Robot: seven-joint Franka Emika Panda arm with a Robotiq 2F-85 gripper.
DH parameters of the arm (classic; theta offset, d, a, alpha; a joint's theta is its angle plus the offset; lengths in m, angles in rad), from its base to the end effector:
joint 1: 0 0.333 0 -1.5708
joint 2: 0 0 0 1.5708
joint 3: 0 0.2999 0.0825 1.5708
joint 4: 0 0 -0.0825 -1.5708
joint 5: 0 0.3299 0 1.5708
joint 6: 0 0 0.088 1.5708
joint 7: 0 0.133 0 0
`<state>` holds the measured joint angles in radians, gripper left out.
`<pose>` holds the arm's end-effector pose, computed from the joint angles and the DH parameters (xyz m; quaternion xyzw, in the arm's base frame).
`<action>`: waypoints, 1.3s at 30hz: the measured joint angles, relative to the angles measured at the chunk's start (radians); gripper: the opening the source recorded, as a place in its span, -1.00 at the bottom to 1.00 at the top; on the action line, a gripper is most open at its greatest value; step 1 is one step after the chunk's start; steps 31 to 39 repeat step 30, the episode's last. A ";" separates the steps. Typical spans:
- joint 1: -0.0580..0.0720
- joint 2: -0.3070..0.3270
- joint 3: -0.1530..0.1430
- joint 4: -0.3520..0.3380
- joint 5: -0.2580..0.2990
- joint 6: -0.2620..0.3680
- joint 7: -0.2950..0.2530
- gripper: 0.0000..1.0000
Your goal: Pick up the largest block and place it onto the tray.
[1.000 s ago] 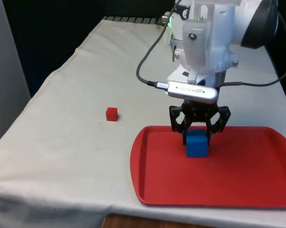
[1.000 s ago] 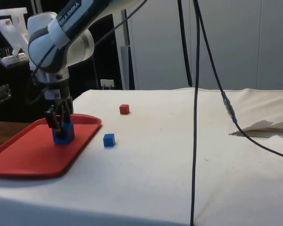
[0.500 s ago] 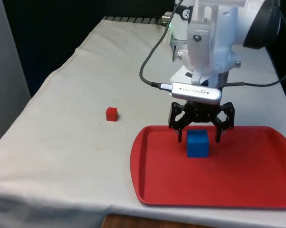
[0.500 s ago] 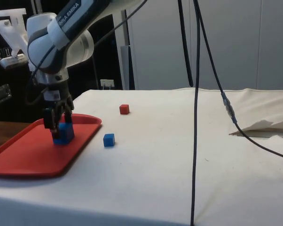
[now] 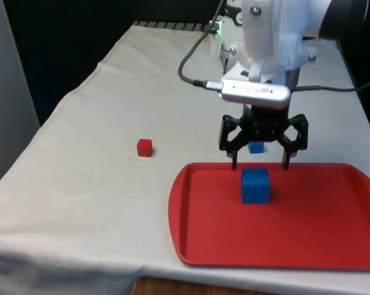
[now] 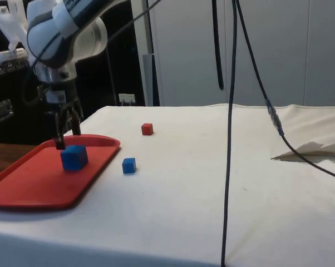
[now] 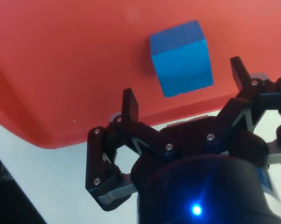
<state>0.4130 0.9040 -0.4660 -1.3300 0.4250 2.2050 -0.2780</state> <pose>0.6895 0.0591 0.2212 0.9965 0.0758 0.0340 0.0095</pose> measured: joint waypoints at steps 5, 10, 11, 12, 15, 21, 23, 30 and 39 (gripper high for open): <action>0.003 -0.024 -0.005 0.001 -0.003 -0.018 0.000 1.00; 0.005 -0.045 -0.012 0.002 -0.005 -0.039 0.000 1.00; 0.006 -0.056 -0.016 0.001 -0.005 -0.053 0.000 1.00; 0.007 -0.062 -0.017 -0.001 -0.005 -0.061 0.000 1.00; 0.008 -0.074 -0.017 -0.012 -0.005 -0.067 0.000 1.00; 0.013 -0.109 -0.017 -0.052 -0.005 -0.066 -0.005 1.00; 0.014 -0.121 -0.017 -0.066 -0.005 -0.065 -0.008 1.00; 0.020 -0.153 -0.017 -0.112 -0.005 -0.057 -0.017 1.00; 0.020 -0.153 -0.017 -0.112 -0.005 -0.057 -0.017 1.00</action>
